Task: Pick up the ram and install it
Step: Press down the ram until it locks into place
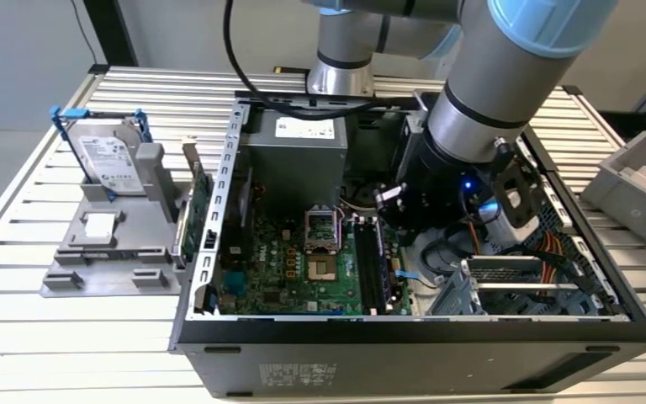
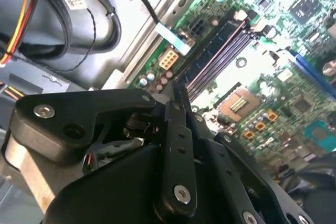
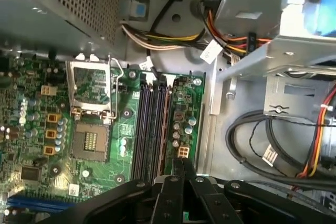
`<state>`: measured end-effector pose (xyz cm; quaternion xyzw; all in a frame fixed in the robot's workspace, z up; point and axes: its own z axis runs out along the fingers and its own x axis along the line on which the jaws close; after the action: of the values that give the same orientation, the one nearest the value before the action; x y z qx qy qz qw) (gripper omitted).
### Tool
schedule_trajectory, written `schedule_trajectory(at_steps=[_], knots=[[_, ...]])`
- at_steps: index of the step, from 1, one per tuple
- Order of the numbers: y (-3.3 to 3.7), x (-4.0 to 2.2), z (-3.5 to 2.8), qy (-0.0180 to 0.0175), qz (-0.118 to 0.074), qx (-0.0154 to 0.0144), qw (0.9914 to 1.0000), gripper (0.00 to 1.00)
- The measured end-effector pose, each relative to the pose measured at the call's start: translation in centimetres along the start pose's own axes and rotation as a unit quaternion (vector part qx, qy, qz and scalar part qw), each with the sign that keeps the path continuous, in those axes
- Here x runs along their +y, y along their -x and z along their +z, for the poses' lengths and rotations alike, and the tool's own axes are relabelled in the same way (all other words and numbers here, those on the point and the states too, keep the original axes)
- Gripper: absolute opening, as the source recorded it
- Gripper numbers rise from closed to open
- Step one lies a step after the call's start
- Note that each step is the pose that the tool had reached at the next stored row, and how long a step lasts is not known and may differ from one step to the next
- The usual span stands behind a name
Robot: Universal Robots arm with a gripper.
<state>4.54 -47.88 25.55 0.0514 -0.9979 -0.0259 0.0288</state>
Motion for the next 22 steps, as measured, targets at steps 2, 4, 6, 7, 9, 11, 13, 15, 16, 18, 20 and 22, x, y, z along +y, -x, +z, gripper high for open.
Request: schedule_trajectory(at_steps=[2, 4, 6, 7, 9, 11, 13, 15, 16, 18, 20, 22], knots=[[-0.05, 0.0, 0.0, -0.0009, -0.014, 0.0008, 0.9999, 0.0], [-0.1, 0.01, 0.02, -0.0016, -0.029, 0.0016, 0.99959, 0.0], [-0.13, 0.01, 0.03, -0.0025, -0.044, 0.0024, 0.99902, 0.0], [-0.15, 0.01, 0.04, -0.0029, -0.052, 0.0028, 0.99864, 0.0], [-0.17, 0.01, 0.06, -0.0037, -0.067, 0.0037, 0.99773, 0.0], [-0.19, 0.01, 0.11, -0.0044, -0.084, 0.0046, 0.99646, 0.0], [-0.2, 0.01, 0.18, -0.0047, -0.1, 0.0053, 0.99493, 0.0], [-0.22, 0.0, 0.27, -0.0026, -0.116, 0.0056, 0.99327, 0.0], [-0.23, 0.0, 0.32, 0.0005, -0.123, 0.0052, 0.99244, 0.0], [-0.23, 0.0, 0.39, 0.008, -0.135, 0.0041, 0.99079, 0.0], [-0.24, 0.0, 0.46, 0.0162, -0.149, 0.0028, 0.98876, 0.0], [-0.24, -0.01, 0.56, 0.022, -0.163, 0.0023, 0.98639, 0.0]])
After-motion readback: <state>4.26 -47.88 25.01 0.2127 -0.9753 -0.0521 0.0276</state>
